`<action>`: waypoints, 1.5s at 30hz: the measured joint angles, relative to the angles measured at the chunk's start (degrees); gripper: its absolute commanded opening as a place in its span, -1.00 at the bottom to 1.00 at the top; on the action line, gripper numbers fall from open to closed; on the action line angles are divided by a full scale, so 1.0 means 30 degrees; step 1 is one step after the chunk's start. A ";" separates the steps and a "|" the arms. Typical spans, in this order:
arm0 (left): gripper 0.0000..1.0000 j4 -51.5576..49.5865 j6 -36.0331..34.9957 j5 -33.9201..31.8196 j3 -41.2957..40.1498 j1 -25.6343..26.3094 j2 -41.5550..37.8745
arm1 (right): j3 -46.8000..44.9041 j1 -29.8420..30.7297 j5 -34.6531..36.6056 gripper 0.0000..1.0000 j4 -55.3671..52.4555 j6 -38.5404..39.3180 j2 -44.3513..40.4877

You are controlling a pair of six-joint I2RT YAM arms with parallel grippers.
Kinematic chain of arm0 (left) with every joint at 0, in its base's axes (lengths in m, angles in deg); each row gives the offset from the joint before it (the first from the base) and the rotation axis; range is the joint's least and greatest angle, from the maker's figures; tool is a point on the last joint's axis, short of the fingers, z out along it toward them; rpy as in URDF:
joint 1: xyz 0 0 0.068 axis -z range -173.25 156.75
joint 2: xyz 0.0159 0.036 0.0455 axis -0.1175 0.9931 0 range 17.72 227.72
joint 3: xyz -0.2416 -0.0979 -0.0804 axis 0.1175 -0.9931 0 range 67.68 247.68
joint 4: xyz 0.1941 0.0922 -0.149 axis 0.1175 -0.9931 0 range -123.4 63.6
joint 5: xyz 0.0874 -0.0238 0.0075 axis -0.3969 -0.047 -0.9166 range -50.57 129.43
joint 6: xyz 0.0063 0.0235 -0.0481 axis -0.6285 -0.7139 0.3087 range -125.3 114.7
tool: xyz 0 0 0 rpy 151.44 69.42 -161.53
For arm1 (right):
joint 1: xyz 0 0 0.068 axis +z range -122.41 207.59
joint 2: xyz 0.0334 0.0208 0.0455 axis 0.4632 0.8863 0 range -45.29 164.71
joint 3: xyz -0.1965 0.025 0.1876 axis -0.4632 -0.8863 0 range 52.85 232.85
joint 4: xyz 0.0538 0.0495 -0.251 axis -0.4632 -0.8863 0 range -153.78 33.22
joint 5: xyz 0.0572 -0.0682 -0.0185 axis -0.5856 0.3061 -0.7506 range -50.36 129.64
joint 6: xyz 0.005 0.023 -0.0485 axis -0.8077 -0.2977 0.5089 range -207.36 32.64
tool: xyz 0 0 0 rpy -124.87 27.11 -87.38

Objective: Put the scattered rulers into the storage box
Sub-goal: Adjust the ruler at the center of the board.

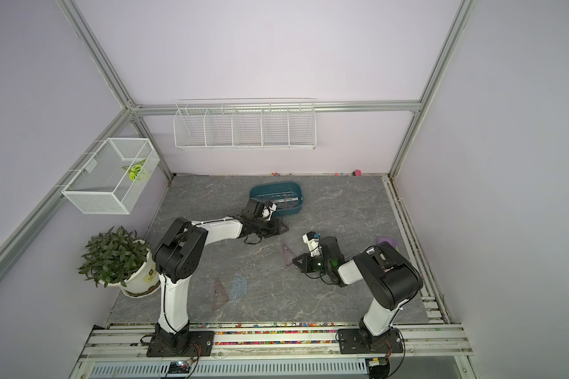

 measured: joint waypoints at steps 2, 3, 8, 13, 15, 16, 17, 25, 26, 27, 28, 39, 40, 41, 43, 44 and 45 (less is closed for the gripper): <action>0.09 0.0044 -0.0102 0.0007 -0.0066 0.0007 0.0000 | 0.0000 -0.0007 -0.0022 -0.95 0.0029 0.0000 0.0029; 0.09 0.0102 -0.0175 0.0007 -0.0131 0.0000 -0.0007 | -0.0022 -0.0022 -0.0087 -0.96 0.0138 0.0000 0.0087; 0.08 0.0561 -0.0459 -0.0007 -0.0546 0.0022 -0.0131 | -0.0240 -0.0066 -0.0197 -0.97 0.0801 -0.0138 0.0262; 0.06 0.0976 -0.0925 0.0073 -0.0831 0.0015 -0.0168 | -0.0423 -0.0109 -0.0197 -0.98 0.1144 -0.0197 0.0306; 0.06 0.0954 -0.1151 0.0095 -0.0838 0.0015 -0.0160 | -0.0568 -0.0146 -0.0262 -0.99 0.1188 -0.0226 0.0291; 0.06 0.0947 -0.1253 0.0102 -0.0845 0.0022 -0.0168 | -0.0568 -0.0146 -0.0255 -0.99 0.1188 -0.0233 0.0291; 0.06 0.0954 -0.1341 0.0102 -0.0867 0.0022 -0.0168 | -0.0568 -0.0153 -0.0262 -0.99 0.1202 -0.0233 0.0291; 0.05 0.1129 -0.1858 0.0182 -0.1049 0.0197 -0.0175 | -0.0576 -0.0160 -0.0262 -0.99 0.1231 -0.0284 0.0299; 0.05 0.1180 -0.1902 0.0197 -0.1115 0.0255 -0.0189 | -0.0576 -0.0160 -0.0270 -0.99 0.1239 -0.0277 0.0299; 0.04 0.1239 -0.1938 0.0219 -0.1224 0.0313 -0.0248 | -0.0576 -0.0160 -0.0270 -1.00 0.1246 -0.0284 0.0306; 0.03 0.1268 -0.1945 0.0248 -0.1326 0.0335 -0.0313 | -0.0576 -0.0168 -0.0270 -0.99 0.1246 -0.0284 0.0306; -0.05 0.1377 -0.1872 0.0801 -0.3388 0.0590 -0.1749 | -0.0430 -0.0189 -0.0364 -0.99 0.0976 -0.0284 0.0284; -0.05 0.1355 -0.1865 0.0823 -0.3555 0.0597 -0.1880 | -0.0350 -0.0189 -0.0357 -0.99 0.0831 -0.0277 0.0270; -0.05 0.1348 -0.1836 0.0860 -0.3796 0.0619 -0.2062 | -0.0240 -0.0197 -0.0342 -0.99 0.0663 -0.0277 0.0270; -0.05 0.1282 -0.1785 0.0882 -0.4189 0.0670 -0.2368 | -0.0015 -0.0211 -0.0328 -0.99 0.0306 -0.0277 0.0248; -0.05 0.1239 -0.1749 0.0882 -0.4364 0.0699 -0.2514 | 0.0102 -0.0226 -0.0313 -0.99 0.0095 -0.0277 0.0240; -0.06 0.1224 -0.1734 0.0882 -0.4524 0.0736 -0.2645 | 0.0233 -0.0248 -0.0313 -0.98 -0.0160 -0.0277 0.0233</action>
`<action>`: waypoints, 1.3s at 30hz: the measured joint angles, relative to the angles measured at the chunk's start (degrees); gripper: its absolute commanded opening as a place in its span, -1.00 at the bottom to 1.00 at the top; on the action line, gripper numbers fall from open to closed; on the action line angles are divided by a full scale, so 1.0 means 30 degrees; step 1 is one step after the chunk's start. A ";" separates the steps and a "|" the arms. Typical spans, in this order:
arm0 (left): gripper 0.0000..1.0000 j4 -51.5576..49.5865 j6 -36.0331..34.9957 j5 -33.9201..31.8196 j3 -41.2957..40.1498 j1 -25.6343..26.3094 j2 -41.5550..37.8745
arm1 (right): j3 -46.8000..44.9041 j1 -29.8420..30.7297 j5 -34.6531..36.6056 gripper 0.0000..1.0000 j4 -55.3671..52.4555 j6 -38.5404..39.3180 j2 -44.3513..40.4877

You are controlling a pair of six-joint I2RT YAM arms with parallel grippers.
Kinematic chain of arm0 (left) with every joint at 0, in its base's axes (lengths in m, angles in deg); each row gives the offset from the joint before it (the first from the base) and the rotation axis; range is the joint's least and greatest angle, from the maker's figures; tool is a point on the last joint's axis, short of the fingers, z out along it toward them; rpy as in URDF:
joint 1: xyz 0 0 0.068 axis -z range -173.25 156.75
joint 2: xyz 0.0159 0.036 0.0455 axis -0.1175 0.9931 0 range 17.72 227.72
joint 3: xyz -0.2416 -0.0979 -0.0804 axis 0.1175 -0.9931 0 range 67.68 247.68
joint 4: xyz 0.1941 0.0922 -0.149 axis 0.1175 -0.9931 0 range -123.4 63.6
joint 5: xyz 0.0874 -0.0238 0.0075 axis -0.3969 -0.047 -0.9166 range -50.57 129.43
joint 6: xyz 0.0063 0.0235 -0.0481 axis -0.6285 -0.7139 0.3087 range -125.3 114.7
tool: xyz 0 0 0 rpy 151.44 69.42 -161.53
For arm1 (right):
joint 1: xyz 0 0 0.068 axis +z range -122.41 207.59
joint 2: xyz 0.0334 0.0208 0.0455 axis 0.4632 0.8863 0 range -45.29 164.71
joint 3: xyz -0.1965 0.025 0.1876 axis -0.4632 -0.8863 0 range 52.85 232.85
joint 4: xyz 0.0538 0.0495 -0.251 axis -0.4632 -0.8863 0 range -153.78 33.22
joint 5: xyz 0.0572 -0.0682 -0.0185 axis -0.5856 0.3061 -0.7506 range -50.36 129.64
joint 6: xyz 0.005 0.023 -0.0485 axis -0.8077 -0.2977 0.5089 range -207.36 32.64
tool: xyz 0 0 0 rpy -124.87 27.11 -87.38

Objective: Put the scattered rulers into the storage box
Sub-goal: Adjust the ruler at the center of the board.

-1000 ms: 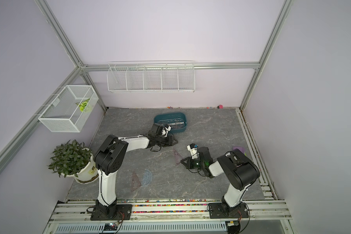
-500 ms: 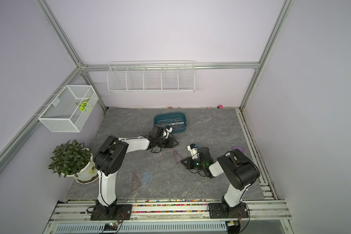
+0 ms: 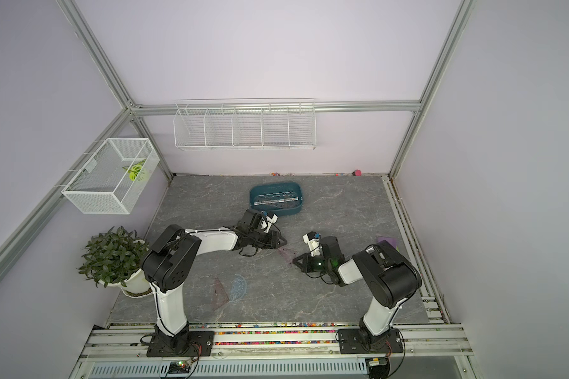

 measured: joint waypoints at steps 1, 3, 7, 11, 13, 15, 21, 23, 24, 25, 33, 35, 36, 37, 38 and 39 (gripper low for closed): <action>-0.06 0.0000 0.0022 0.0000 -0.0124 0.0029 -0.0102 | 0.0102 -0.0007 -0.0007 -0.99 -0.0168 0.0000 0.0000; -0.06 -0.0015 0.0124 0.0007 -0.0423 0.0080 -0.0350 | 0.0342 -0.0029 -0.0007 -0.99 -0.0612 0.0000 -0.0022; -0.06 -0.0233 0.0306 0.0015 -0.0940 0.0168 -0.0831 | 0.0787 -0.0036 0.0087 -0.99 -0.1647 0.0015 -0.0175; -0.06 -0.0882 0.0495 0.0015 -0.1231 0.0211 -0.1290 | 0.1209 -0.0036 0.0605 -0.97 -0.3359 0.0109 -0.0794; -0.06 -0.1246 0.0517 0.0029 -0.1311 0.0211 -0.1501 | 0.1399 -0.0036 0.0962 -0.97 -0.4415 0.0189 -0.1202; -0.06 -0.1545 0.0525 0.0066 -0.1421 0.0211 -0.1676 | 0.1661 -0.0051 0.1304 -0.96 -0.5603 0.0306 -0.1596; -0.04 -0.2382 0.0729 0.0000 -0.1719 0.0095 -0.2273 | 0.2455 -0.0007 0.1821 -0.95 -0.7963 0.0590 -0.2331; 0.03 -0.3002 0.0852 -0.0029 -0.2011 -0.0080 -0.2754 | 0.2798 0.0036 0.1931 -0.95 -0.8386 0.0619 -0.2390; 0.05 -0.3366 0.0911 -0.0087 -0.2164 -0.0226 -0.3038 | 0.2980 0.0095 0.1974 -0.95 -0.8553 0.0656 -0.2397; 0.06 -0.3694 0.0940 -0.0160 -0.2251 -0.0350 -0.3271 | 0.3140 0.0146 0.2004 -0.95 -0.8670 0.0678 -0.2397; 0.08 -0.5020 0.1013 -0.0539 -0.2426 -0.0780 -0.3854 | 0.4641 0.0240 0.1996 -0.94 -0.9508 0.1166 -0.2186; 0.10 -0.5020 0.1013 -0.0539 -0.2426 -0.0780 -0.3854 | 0.4998 0.0248 0.1989 -0.93 -0.9508 0.1282 -0.1909; 0.10 -0.5020 0.1020 -0.0546 -0.2426 -0.0780 -0.3854 | 0.5107 0.0262 0.1982 -0.93 -0.9500 0.1326 -0.1778; 0.11 -0.5020 0.1020 -0.0554 -0.2433 -0.0780 -0.3869 | 0.5158 0.0277 0.1974 -0.91 -0.9508 0.1377 -0.1668; 0.11 -0.5020 0.1020 -0.0576 -0.2433 -0.0780 -0.3869 | 0.5187 0.0277 0.1960 -0.87 -0.9508 0.1435 -0.1545; 0.12 -0.5020 0.1020 -0.0576 -0.2433 -0.0780 -0.3876 | 0.5202 0.0277 0.1923 -0.84 -0.9508 0.1464 -0.1406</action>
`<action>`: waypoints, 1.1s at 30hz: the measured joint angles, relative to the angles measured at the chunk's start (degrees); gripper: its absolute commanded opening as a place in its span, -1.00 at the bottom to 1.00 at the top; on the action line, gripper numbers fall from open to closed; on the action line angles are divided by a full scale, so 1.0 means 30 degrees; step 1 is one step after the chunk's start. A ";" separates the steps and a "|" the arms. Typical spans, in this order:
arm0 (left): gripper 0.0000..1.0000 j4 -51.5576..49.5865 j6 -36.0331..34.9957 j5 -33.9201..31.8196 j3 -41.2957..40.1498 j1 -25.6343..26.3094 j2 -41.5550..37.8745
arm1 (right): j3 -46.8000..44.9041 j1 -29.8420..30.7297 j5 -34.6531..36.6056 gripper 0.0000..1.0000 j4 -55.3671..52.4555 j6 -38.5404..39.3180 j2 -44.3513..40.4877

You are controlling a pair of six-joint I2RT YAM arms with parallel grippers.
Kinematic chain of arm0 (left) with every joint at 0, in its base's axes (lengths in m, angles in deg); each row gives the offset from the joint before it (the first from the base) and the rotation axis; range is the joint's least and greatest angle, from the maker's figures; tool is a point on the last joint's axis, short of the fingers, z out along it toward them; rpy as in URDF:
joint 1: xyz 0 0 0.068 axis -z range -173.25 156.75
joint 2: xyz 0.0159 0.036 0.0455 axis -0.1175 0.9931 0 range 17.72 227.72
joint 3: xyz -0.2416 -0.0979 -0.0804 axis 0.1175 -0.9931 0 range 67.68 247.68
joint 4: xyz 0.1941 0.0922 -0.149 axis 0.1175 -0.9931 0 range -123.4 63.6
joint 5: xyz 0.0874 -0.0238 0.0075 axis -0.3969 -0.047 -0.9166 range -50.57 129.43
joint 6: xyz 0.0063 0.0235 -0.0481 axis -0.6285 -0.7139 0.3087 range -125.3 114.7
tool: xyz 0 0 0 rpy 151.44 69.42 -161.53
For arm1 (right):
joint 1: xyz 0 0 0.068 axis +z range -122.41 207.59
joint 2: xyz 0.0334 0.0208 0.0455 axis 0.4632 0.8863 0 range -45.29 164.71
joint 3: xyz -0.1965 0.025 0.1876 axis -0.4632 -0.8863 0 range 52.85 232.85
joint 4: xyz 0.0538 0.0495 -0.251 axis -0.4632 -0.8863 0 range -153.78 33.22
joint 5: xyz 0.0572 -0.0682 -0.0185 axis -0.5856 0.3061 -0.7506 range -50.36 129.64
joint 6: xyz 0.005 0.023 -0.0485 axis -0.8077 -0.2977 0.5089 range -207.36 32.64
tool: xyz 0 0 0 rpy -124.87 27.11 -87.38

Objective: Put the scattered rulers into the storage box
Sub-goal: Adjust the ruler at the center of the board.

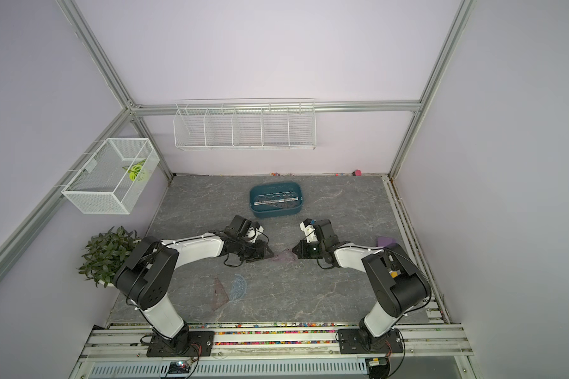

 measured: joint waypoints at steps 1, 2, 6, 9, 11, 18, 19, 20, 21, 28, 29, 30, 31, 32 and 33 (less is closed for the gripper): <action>0.13 -0.0007 0.0000 0.0000 0.0000 0.0000 -0.0007 | 0.0015 0.0007 -0.0015 -0.82 0.0000 0.0036 0.0138; 0.14 -0.0015 0.0000 0.0000 0.0000 0.0000 -0.0007 | 0.0022 0.0022 -0.0051 -0.79 0.0000 0.0066 0.0299; 0.16 -0.0051 0.0000 0.0051 0.0007 -0.0015 -0.0015 | 0.0073 0.0073 -0.0153 -0.65 -0.0007 0.0168 0.0772; 0.19 -0.0044 0.0000 0.0109 0.0007 -0.0015 -0.0015 | 0.0117 0.0080 -0.0284 -0.58 -0.0007 0.0248 0.0787; 0.20 -0.0051 0.0000 0.0146 0.0022 -0.0022 -0.0015 | 0.0204 0.0095 -0.0328 -0.57 -0.0007 0.0277 0.0787; 0.22 -0.0051 0.0000 0.0219 0.0036 -0.0036 0.0007 | 0.0641 0.0313 -0.0372 -0.59 -0.0015 0.0335 0.0809; 0.22 -0.0051 -0.0007 0.0233 0.0051 -0.0036 0.0015 | 0.0670 0.0342 -0.0372 -0.59 -0.0007 0.0342 0.0823; 0.22 -0.0058 -0.0007 0.0248 0.0058 -0.0036 0.0015 | 0.0707 0.0379 -0.0379 -0.60 -0.0007 0.0335 0.0896; 0.23 -0.0058 -0.0007 0.0277 0.0066 -0.0044 0.0029 | 0.0714 0.0379 -0.0372 -0.60 0.0015 0.0335 0.1005; 0.23 -0.0211 0.0000 0.0423 0.0102 -0.0175 0.0066 | -0.0131 0.0321 -0.0605 -0.65 0.2033 0.0248 0.1982; 0.23 -0.0226 0.0000 0.0430 0.0102 -0.0197 0.0066 | -0.0350 0.0299 -0.0685 -0.66 0.2514 0.0182 0.2011; 0.23 -0.0240 0.0007 0.0430 0.0095 -0.0197 0.0058 | -0.0641 0.0277 -0.0765 -0.66 0.3096 0.0124 0.2025; 0.23 -0.0240 0.0029 0.0430 0.0087 -0.0197 0.0058 | -0.0918 0.0240 -0.0801 -0.66 0.3672 0.0073 0.2047; 0.23 -0.0226 0.0066 0.0437 0.0066 -0.0204 0.0036 | -0.1137 0.0226 -0.0867 -0.66 0.4175 0.0029 0.2106; 0.23 -0.0175 0.0131 0.0452 -0.0015 -0.0219 -0.0007 | -0.1326 0.0189 -0.0954 -0.67 0.4685 -0.0036 0.2178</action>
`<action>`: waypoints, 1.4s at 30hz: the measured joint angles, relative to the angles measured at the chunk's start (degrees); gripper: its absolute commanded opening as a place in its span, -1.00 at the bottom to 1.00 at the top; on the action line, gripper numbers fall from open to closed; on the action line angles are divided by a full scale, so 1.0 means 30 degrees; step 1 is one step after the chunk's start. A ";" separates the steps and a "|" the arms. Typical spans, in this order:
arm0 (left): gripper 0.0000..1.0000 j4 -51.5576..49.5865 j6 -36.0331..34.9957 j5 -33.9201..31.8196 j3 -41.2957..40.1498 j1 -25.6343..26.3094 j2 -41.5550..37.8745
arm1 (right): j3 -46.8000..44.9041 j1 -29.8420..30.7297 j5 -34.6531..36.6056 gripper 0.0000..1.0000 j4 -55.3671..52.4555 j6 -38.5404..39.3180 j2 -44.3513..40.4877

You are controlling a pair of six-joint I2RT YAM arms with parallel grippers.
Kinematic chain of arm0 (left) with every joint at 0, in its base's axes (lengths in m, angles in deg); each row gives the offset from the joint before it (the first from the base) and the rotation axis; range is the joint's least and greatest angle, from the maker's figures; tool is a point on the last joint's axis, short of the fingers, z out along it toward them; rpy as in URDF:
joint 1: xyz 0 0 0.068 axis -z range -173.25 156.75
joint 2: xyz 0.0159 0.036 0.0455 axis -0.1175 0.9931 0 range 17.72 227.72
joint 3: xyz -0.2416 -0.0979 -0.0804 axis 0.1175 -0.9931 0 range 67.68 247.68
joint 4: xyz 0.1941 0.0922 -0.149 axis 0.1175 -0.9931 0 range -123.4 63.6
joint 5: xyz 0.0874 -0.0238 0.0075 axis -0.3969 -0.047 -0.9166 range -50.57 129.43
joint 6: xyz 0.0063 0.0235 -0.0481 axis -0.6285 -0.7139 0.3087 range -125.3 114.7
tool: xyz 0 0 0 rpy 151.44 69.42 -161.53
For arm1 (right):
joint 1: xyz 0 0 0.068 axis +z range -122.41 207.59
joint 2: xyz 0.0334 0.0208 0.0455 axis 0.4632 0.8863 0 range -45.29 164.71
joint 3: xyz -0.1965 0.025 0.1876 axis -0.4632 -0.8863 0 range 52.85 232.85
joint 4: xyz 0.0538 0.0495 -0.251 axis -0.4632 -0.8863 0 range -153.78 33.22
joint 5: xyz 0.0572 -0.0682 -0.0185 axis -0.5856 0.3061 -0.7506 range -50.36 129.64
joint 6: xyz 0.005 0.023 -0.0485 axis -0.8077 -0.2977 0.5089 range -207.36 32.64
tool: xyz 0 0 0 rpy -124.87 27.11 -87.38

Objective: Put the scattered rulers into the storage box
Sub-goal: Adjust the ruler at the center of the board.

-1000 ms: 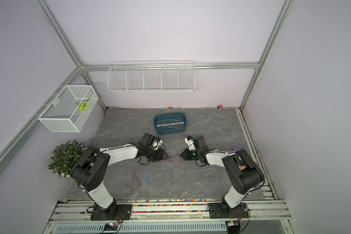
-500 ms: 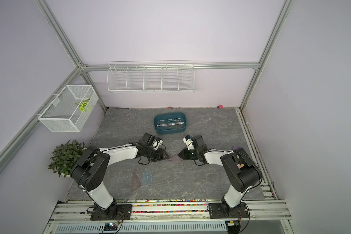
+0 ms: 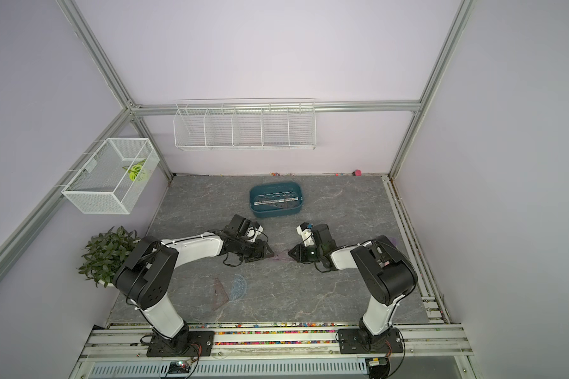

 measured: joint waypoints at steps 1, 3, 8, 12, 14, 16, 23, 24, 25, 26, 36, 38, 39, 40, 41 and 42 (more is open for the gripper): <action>0.24 0.0087 0.0051 0.0029 -0.0138 -0.0029 -0.0080 | -0.0160 -0.0015 -0.0058 -0.67 0.0481 -0.0066 0.0087; 0.24 0.0306 0.0197 0.0168 -0.0437 -0.0095 -0.0240 | -0.0386 -0.0015 -0.0138 -0.68 0.1260 -0.0138 0.0270; 0.20 0.0750 0.0401 0.0634 -0.0729 -0.0306 -0.0146 | -0.0707 -0.0015 -0.0313 -0.69 0.2535 -0.0364 0.0590; 0.18 0.1268 0.0583 0.1195 -0.0794 -0.0364 0.0270 | -0.0933 -0.0015 -0.0342 -0.70 0.3228 -0.0459 0.0721; 0.18 0.1479 0.0583 0.1464 -0.0699 -0.0328 0.0481 | -0.1027 -0.0015 -0.0357 -0.70 0.3490 -0.0510 0.0780; 0.16 0.1501 0.0568 0.1625 -0.0393 -0.0124 0.0787 | -0.1093 -0.0022 -0.0386 -0.70 0.3745 -0.0568 0.0845; 0.11 0.1785 0.0561 0.1464 -0.0189 0.0423 0.1020 | -0.1231 -0.0029 -0.0459 -0.71 0.4342 -0.0794 0.1027; 0.09 0.1778 0.0576 0.1362 -0.0211 0.0444 0.0976 | -0.1239 -0.0029 -0.0481 -0.72 0.4430 -0.0816 0.1071; 0.09 0.1778 0.0583 0.1231 -0.0233 0.0474 0.0925 | -0.1239 -0.0029 -0.0488 -0.72 0.4488 -0.0852 0.1093; 0.09 0.1785 0.0583 0.1027 -0.0291 0.0554 0.0692 | -0.1246 -0.0029 -0.0488 -0.71 0.4517 -0.0867 0.1093; 0.15 -0.0423 0.0954 -0.1100 -0.1545 0.0852 -0.1559 | -0.1311 -0.0029 -0.0474 -0.72 0.4641 -0.0925 0.1093; 0.15 -0.0576 0.1035 -0.1202 -0.1574 0.0852 -0.1639 | -0.1311 -0.0029 -0.0474 -0.72 0.4663 -0.0933 0.1093; 0.15 -0.0568 0.1100 -0.1188 -0.1566 0.0852 -0.1610 | -0.1319 -0.0029 -0.0474 -0.72 0.4685 -0.0940 0.1100; 0.14 -0.0568 0.1166 -0.1144 -0.1537 0.0852 -0.1574 | -0.1326 -0.0029 -0.0474 -0.72 0.4699 -0.0940 0.1100; 0.14 -0.0583 0.1180 -0.1064 -0.1486 0.0860 -0.1457 | -0.1333 -0.0029 -0.0474 -0.72 0.4699 -0.0940 0.1100; 0.14 -0.0656 0.1180 -0.1020 -0.1377 0.0867 -0.1282 | -0.1348 -0.0029 -0.0474 -0.72 0.4714 -0.0940 0.1100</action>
